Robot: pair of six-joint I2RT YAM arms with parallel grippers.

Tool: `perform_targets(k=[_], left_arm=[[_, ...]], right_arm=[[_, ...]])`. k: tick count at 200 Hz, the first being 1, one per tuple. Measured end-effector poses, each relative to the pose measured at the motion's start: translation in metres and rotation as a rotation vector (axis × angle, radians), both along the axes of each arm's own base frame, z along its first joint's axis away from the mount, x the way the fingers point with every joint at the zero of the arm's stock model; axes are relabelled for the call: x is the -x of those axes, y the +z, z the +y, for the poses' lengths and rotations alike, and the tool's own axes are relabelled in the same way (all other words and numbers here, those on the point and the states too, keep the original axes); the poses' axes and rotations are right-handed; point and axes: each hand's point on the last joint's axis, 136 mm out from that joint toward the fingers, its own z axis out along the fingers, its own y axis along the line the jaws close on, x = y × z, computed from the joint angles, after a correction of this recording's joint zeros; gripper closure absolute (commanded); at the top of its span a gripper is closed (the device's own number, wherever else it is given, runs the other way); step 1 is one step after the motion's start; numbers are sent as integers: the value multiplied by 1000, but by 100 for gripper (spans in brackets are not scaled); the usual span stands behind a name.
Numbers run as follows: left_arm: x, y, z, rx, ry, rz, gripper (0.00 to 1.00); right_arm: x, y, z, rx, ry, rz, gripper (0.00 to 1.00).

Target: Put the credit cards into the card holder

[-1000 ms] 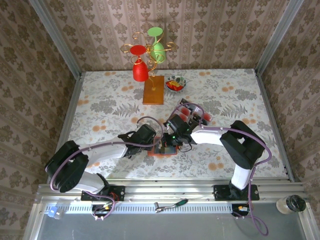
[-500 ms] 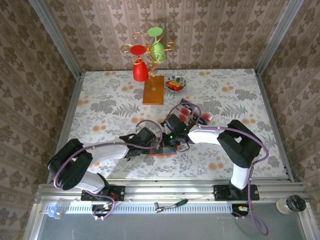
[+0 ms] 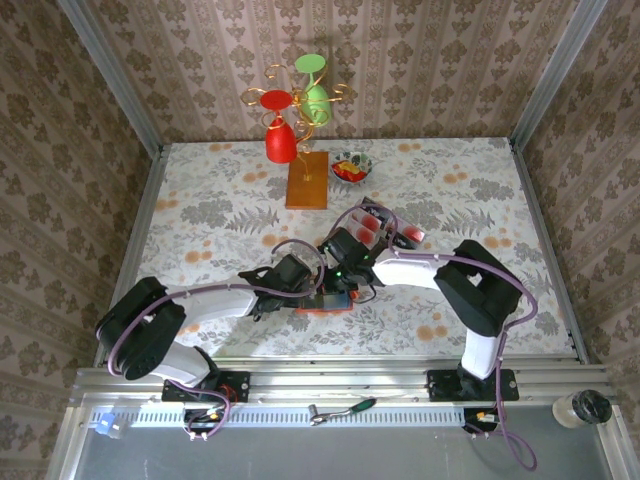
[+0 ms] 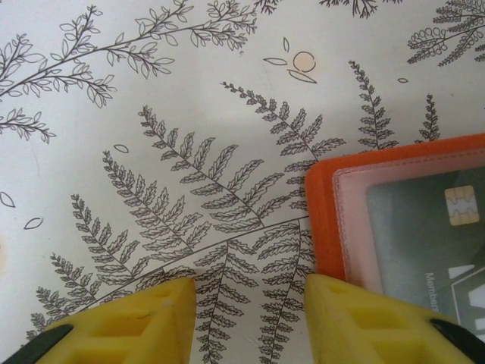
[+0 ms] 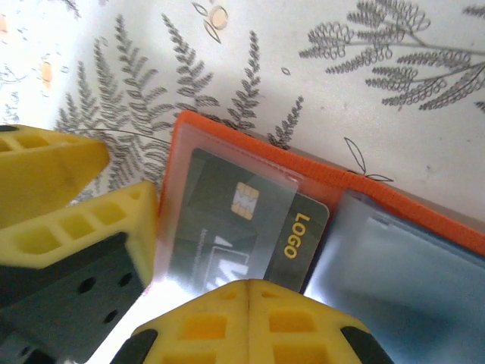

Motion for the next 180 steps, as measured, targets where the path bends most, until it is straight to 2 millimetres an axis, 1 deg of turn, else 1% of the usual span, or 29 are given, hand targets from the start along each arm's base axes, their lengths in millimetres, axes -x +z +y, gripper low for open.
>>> perform_targets(k=[23, 42, 93, 155, 180], left_arm=[[2, 1, 4, 3, 5, -2, 57], [0, 3, 6, 5, 12, -7, 58], [0, 3, 7, 2, 15, -5, 58], [0, 2, 7, 1, 16, -4, 58], [0, 2, 7, 0, 16, -3, 58]], right_arm=[[-1, 15, 0, -20, -1, -25, 96], [-1, 17, 1, -23, 0, -29, 96], [1, 11, -1, -13, 2, -19, 97], [3, -6, -5, 25, -3, 4, 100], [4, -10, -5, 35, -3, 6, 100]])
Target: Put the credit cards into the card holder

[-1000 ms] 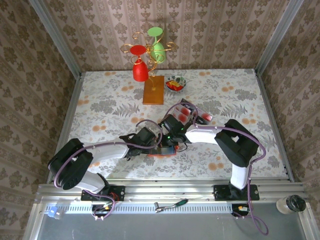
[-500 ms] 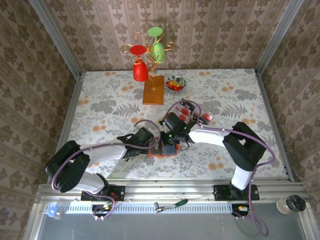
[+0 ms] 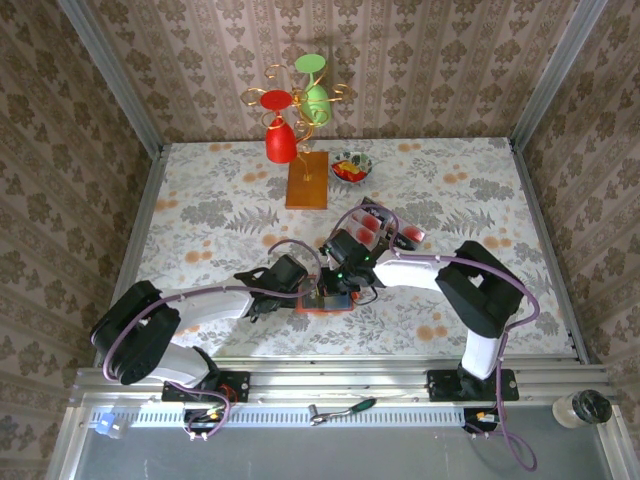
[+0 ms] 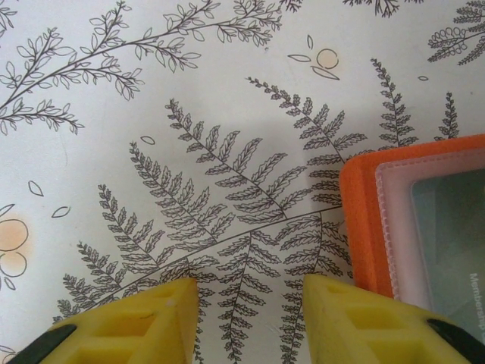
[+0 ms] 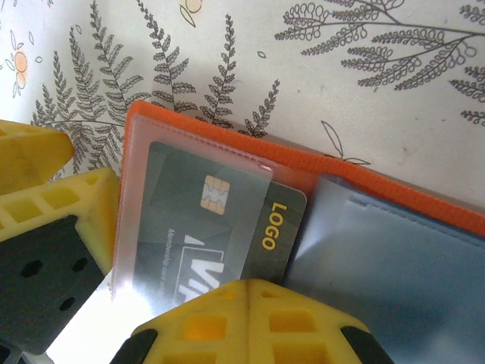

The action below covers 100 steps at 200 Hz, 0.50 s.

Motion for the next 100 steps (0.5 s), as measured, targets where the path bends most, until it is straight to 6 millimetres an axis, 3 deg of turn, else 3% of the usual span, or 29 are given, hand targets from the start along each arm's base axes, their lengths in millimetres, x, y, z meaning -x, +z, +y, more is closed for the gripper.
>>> perform_targets(k=[100], left_arm=[[0, -4, 0, -13, -2, 10, 59]], right_arm=[[-1, -7, 14, -3, 23, 16, 100]])
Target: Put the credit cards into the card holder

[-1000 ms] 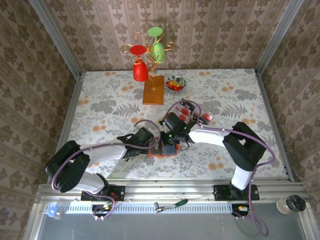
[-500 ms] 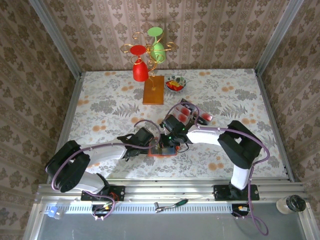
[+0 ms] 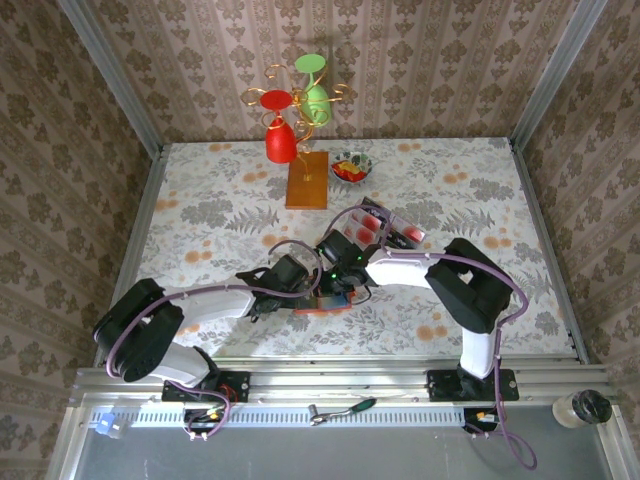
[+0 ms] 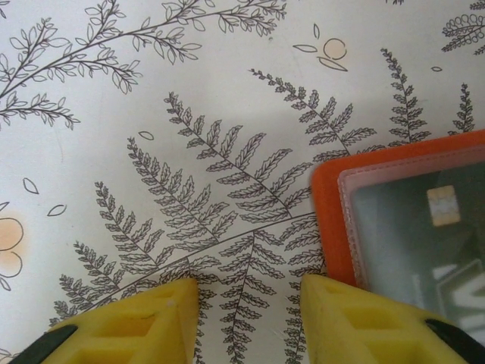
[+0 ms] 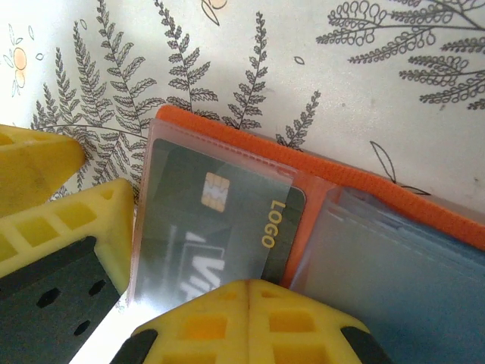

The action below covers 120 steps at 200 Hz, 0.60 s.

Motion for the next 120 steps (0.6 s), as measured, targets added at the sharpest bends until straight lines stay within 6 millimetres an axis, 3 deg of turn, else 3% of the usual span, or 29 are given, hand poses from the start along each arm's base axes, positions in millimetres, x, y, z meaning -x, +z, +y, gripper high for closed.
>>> perform_targets(k=[75, 120], left_arm=[[-4, 6, 8, -9, 26, -13, 60], [-6, 13, 7, 5, 29, -30, 60]], right_arm=[[0, 1, 0, -2, 0, -1, 100], [1, 14, -1, -13, -1, -14, 100]])
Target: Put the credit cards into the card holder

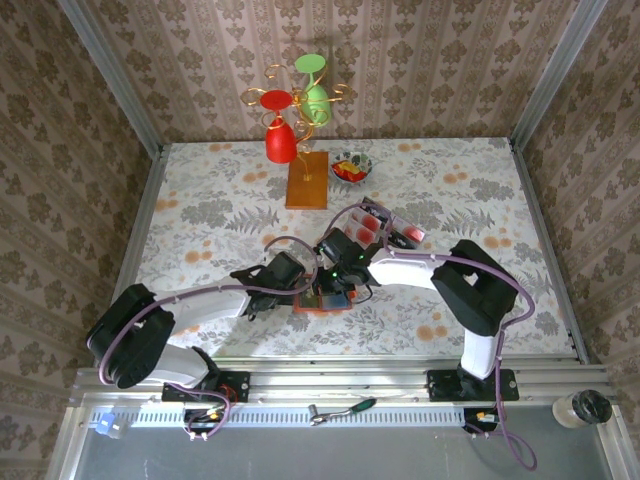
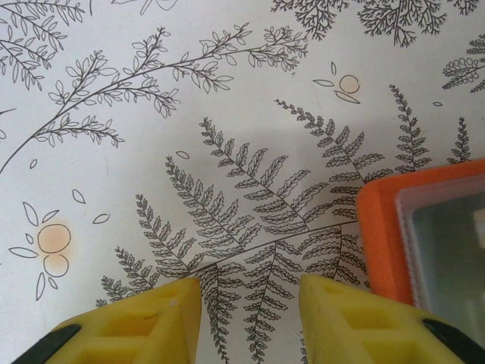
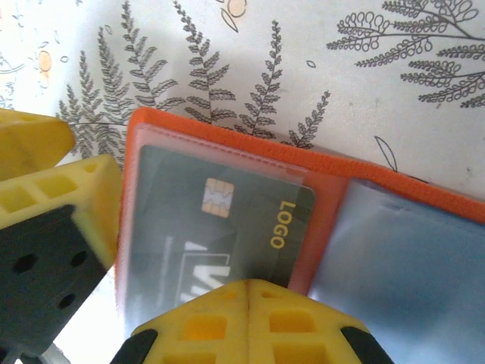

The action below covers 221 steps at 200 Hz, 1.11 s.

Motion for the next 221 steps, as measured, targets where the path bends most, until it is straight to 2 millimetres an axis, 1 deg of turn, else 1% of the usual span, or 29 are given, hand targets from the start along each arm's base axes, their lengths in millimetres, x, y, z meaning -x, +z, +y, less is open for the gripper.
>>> perform_targets(k=[36, 88, 122, 176, 221], left_arm=[[0, 0, 0, 0, 0, 0, 60], [0, 0, 0, 1, -1, 0, 60], [0, 0, 0, 1, -1, 1, 60], [-3, 0, 4, 2, 18, 0, 60], [-7, 11, 4, 32, 28, -24, 60]], right_arm=[[1, 6, -2, -8, -2, -10, 100], [8, -4, -9, 13, -5, 12, 100], [8, -4, -8, 7, -6, 11, 100], [10, -12, -2, 1, 2, 21, 100], [9, -11, 0, -10, -5, 25, 100]])
